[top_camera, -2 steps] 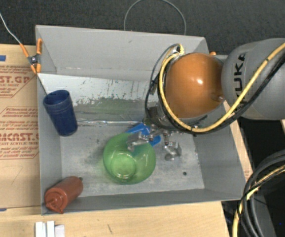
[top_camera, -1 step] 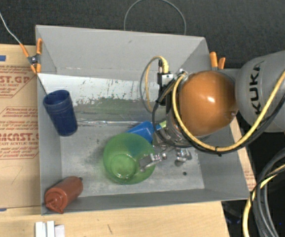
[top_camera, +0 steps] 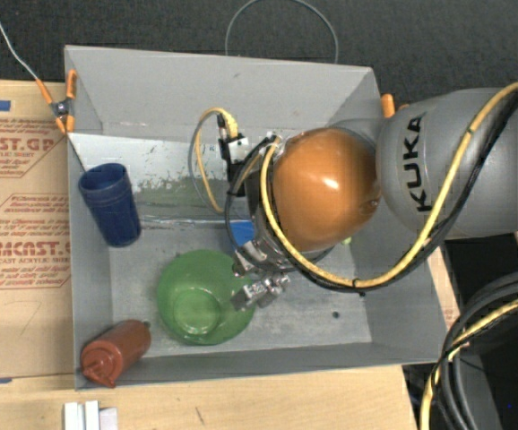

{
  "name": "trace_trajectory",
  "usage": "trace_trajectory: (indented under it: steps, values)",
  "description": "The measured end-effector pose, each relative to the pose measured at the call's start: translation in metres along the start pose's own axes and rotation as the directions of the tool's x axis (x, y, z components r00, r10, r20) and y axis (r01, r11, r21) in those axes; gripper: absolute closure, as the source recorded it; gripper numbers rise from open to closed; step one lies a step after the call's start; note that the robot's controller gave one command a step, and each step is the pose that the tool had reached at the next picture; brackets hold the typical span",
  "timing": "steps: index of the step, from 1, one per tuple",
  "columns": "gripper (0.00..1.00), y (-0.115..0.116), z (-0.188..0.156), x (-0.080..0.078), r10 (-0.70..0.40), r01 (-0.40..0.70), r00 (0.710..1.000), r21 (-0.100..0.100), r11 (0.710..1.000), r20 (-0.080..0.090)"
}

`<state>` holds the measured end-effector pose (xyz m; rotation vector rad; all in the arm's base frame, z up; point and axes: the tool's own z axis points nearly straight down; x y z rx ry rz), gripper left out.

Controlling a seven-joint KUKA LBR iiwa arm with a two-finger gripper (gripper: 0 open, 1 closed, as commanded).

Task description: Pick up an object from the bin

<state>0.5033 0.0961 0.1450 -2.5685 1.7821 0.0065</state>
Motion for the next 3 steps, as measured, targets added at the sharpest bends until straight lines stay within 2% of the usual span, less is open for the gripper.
trace_trajectory:
  steps: [1,2,3]
  values:
    - [1.0,0.0,0.0,0.0,0.0,0.0,1.0,0.0,1.0,0.0]
    - [1.0,0.028,-0.036,0.024,-0.17,0.17,0.985,-0.001,0.985,0.004]
    - [1.0,0.031,-0.044,0.03,-0.19,0.19,0.982,-0.002,0.982,0.003]
